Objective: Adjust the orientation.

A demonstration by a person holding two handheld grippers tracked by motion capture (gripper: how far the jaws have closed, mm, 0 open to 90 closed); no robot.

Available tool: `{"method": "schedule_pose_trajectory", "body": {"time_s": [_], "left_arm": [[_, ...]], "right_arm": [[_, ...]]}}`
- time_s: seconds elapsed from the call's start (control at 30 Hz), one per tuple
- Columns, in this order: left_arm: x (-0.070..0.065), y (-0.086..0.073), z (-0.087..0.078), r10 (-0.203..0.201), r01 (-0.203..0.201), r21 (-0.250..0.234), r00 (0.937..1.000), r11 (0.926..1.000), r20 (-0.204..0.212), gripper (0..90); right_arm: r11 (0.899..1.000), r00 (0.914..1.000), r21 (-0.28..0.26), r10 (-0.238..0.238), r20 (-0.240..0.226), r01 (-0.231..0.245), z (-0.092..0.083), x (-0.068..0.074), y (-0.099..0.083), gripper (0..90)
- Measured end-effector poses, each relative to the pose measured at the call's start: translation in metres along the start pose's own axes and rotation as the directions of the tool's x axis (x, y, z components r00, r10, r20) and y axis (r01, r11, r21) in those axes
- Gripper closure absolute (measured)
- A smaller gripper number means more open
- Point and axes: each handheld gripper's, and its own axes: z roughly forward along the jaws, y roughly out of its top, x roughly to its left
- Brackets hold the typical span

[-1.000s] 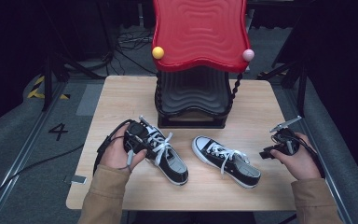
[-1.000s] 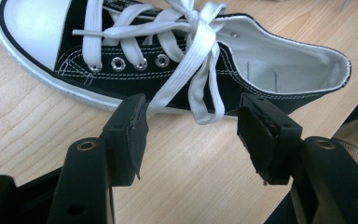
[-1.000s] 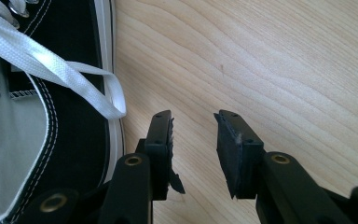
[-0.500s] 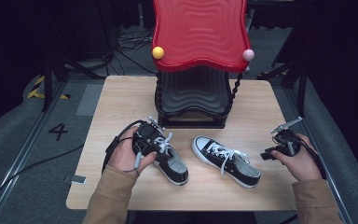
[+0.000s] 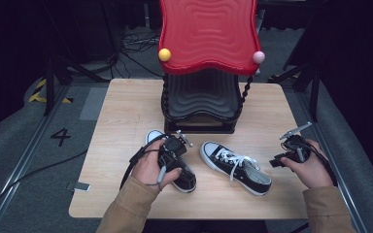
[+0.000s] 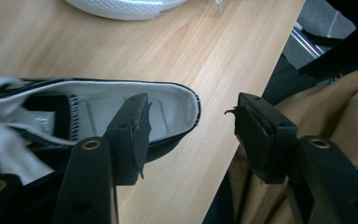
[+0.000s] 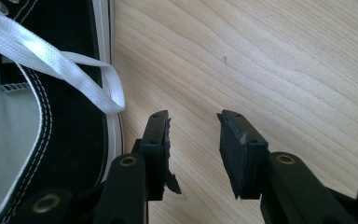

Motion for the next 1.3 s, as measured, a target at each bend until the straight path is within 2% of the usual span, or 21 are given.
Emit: {"method": "schedule_pose_trajectory", "body": {"time_s": [0.17, 0.27, 0.4, 0.67, 0.83, 0.93, 1.07, 1.3], "left_arm": [[0.0, 0.004, 0.013, -0.007, 0.006, 0.039, 0.9998, 0.9992, 0.017, 45.8], [0.0, 0.006, 0.022, -0.006, 0.005, 0.07, 1.0, 0.9975, 0.008, 45.9], [0.003, 0.007, 0.034, -0.022, 0.02, 0.102, 0.9996, 0.9946, 0.018, 47.4], [0.009, 0.008, 0.05, -0.058, 0.053, 0.131, 0.9977, 0.99, 0.034, 51.6], [0.01, 0.009, 0.059, -0.059, 0.055, 0.155, 0.9979, 0.9864, 0.025, 58.7], [0.01, 0.009, 0.06, -0.051, 0.049, 0.163, 0.9987, 0.9854, 0.005, 69.5], [0.008, 0.007, 0.057, -0.047, 0.046, 0.172, 0.9989, 0.984, 0.0, 73.2], [0.006, -0.007, 0.033, -0.049, 0.047, 0.175, 0.9988, 0.9834, 0.006, 78.8]], "right_arm": [[1.0, 1.0, 0.002, 0.003, 0.0, -0.003, 0.001, -0.001, 0.0, 62.8], [1.0, 1.0, 0.005, 0.001, 0.003, -0.001, 0.002, -0.001, 0.0, 62.5], [1.0, 1.0, 0.008, -0.001, 0.003, 0.001, 0.002, 0.0, 0.0, 61.8], [1.0, 0.9999, 0.012, 0.0, 0.011, 0.0, 0.005, -0.001, -0.001, 60.0], [1.0, 0.9999, 0.013, -0.001, 0.013, 0.0, 0.007, -0.001, -0.001, 58.7], [1.0, 0.9999, 0.01, -0.002, 0.017, 0.002, 0.007, -0.001, -0.001, 57.9], [1.0, 0.9999, 0.008, -0.006, 0.013, 0.006, 0.01, 0.0, 0.0, 56.5], [1.0, 0.9998, -0.003, -0.011, 0.016, 0.011, 0.011, 0.0, 0.004, 55.8]]}}
